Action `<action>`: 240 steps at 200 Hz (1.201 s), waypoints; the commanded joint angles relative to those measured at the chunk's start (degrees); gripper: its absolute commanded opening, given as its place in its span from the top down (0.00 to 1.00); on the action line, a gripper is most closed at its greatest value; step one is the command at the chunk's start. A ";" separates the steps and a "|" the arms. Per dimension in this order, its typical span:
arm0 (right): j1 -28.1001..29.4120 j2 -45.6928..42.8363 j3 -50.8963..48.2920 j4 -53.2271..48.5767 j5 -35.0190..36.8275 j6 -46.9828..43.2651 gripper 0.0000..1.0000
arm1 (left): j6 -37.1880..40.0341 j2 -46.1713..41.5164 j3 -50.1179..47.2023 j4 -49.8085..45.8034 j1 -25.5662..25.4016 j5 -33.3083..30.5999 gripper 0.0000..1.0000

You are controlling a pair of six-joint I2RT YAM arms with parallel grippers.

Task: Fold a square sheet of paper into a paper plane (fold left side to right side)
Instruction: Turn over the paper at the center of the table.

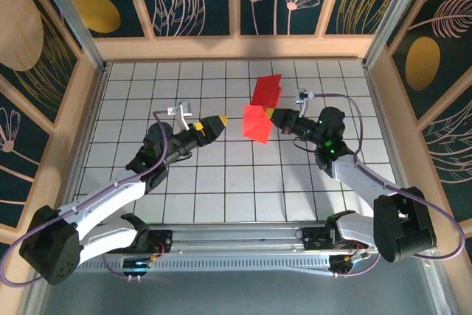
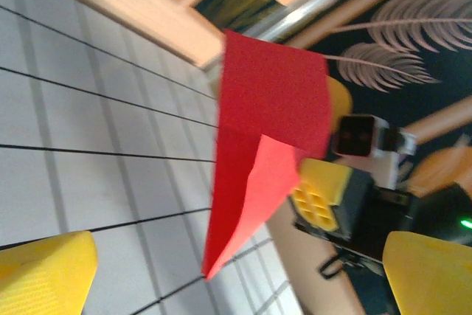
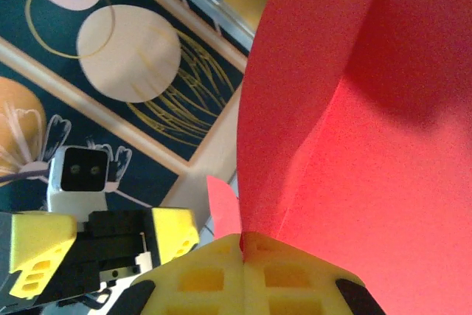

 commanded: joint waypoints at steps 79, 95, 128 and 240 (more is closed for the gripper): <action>3.49 3.57 1.27 15.66 -3.40 11.92 1.00 | -7.81 11.58 3.77 18.77 -1.62 16.25 0.03; 4.20 4.51 1.51 16.82 -3.11 12.59 1.00 | -8.26 13.16 4.38 19.33 -2.17 17.02 0.04; 5.02 6.12 1.61 19.22 -3.11 14.04 1.00 | -9.90 15.02 4.56 22.08 -2.68 17.59 0.17; 4.89 4.98 0.42 17.70 -3.46 13.40 1.00 | -7.58 14.23 4.43 16.16 -2.72 14.94 0.61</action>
